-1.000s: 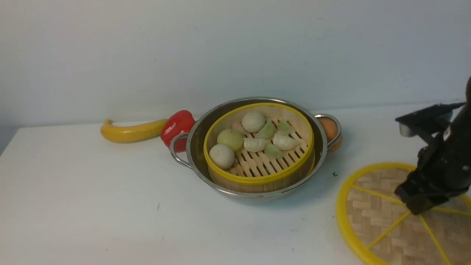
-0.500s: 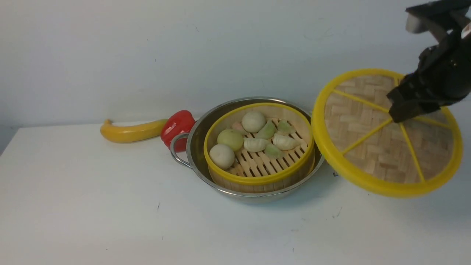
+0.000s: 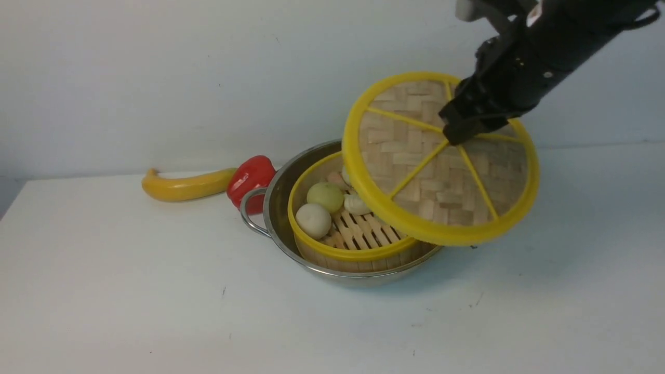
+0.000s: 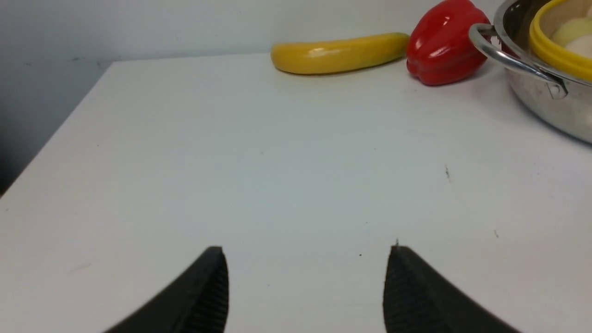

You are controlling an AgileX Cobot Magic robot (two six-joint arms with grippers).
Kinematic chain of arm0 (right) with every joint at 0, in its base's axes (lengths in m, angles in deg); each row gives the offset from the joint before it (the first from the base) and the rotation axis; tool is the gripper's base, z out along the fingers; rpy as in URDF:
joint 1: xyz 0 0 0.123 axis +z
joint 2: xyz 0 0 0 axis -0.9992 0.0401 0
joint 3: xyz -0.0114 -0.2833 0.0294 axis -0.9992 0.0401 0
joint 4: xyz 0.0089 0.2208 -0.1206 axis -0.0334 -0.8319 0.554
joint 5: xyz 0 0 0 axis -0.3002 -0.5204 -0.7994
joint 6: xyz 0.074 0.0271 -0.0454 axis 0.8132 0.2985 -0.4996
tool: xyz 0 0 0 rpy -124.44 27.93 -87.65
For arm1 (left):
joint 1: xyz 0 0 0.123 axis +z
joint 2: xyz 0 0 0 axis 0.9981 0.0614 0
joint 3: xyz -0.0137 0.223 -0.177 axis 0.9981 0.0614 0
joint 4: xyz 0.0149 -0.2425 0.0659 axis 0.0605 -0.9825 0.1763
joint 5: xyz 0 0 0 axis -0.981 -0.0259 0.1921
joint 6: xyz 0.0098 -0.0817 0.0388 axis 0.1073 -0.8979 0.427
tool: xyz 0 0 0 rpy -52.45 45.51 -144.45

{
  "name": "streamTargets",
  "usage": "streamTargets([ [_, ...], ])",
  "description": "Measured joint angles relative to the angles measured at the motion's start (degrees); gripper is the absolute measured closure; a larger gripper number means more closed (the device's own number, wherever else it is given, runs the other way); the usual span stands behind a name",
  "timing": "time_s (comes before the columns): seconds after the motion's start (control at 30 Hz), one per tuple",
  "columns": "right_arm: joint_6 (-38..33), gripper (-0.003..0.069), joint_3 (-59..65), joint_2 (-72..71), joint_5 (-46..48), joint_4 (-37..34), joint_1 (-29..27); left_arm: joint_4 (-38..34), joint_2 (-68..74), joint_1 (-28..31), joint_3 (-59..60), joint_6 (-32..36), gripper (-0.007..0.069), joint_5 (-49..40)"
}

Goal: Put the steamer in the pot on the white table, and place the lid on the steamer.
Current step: 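Place the bamboo steamer lid onto the steamer basket in the pot with the right gripper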

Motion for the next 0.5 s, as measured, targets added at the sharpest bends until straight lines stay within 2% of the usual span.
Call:
streamTargets([
  [0.5,1.0,0.0518,-14.2,13.1,0.0,1.3,5.5,0.0,0.0,0.0,0.0,0.0,0.0205,0.0],
])
